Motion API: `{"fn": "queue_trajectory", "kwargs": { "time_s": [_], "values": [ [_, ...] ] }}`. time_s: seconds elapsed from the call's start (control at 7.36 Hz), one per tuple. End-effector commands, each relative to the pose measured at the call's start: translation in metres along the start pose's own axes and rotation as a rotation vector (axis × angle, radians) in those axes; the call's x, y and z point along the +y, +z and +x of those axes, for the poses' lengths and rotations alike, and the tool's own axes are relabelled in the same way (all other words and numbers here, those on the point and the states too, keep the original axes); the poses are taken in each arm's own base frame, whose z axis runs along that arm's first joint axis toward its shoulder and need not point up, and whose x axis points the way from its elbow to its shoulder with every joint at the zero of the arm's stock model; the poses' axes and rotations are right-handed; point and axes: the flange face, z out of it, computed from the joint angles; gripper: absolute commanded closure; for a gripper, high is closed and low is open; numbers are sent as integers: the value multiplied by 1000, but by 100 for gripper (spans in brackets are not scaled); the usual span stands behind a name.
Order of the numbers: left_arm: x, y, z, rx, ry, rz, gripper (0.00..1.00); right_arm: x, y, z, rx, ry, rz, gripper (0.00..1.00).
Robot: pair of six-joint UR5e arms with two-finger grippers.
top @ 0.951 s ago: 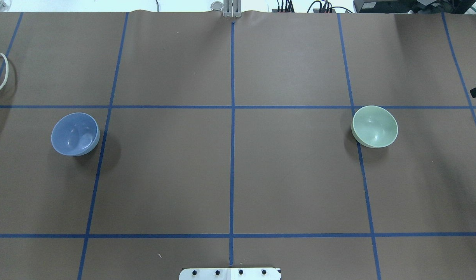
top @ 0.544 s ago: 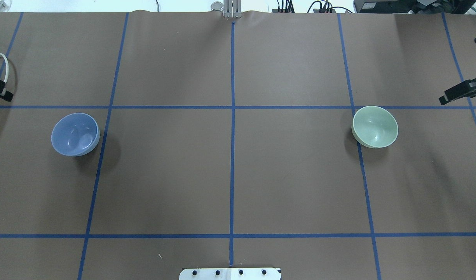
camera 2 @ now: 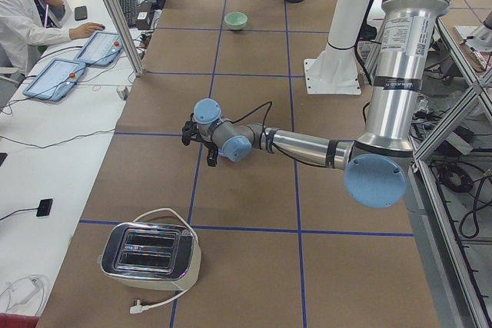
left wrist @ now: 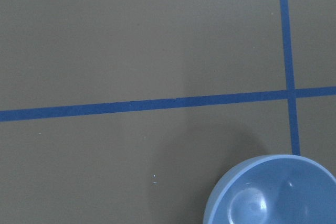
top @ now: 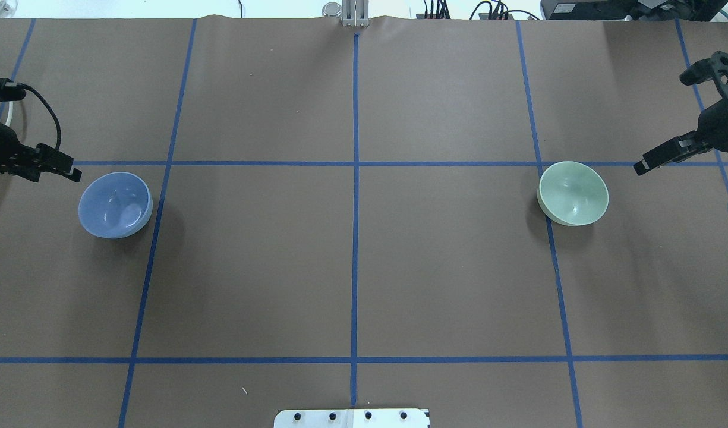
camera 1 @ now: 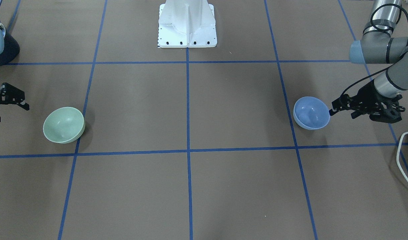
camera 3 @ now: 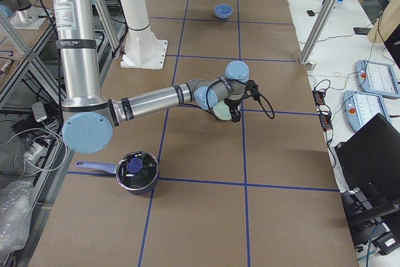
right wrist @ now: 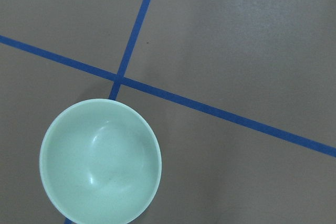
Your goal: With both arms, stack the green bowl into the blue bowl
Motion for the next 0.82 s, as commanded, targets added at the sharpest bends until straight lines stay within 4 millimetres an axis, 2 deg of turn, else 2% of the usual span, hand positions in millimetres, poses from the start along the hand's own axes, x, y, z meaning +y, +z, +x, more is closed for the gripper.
{"fn": "queue_trajectory", "kwargs": {
  "time_s": [0.0,0.27,0.41,0.68],
  "values": [
    [4,9,5,5,-2,-5,2,6,29,2,-7,-9,-48,6],
    [9,22,7,1,4,-30,5,12,73,28,-35,-75,-22,9],
    [10,24,8,2,9,-33,9,10,81,27,-38,-82,-22,9],
    [15,34,9,-2,12,-54,16,13,95,9,-57,-43,-33,10]
  ]
}}
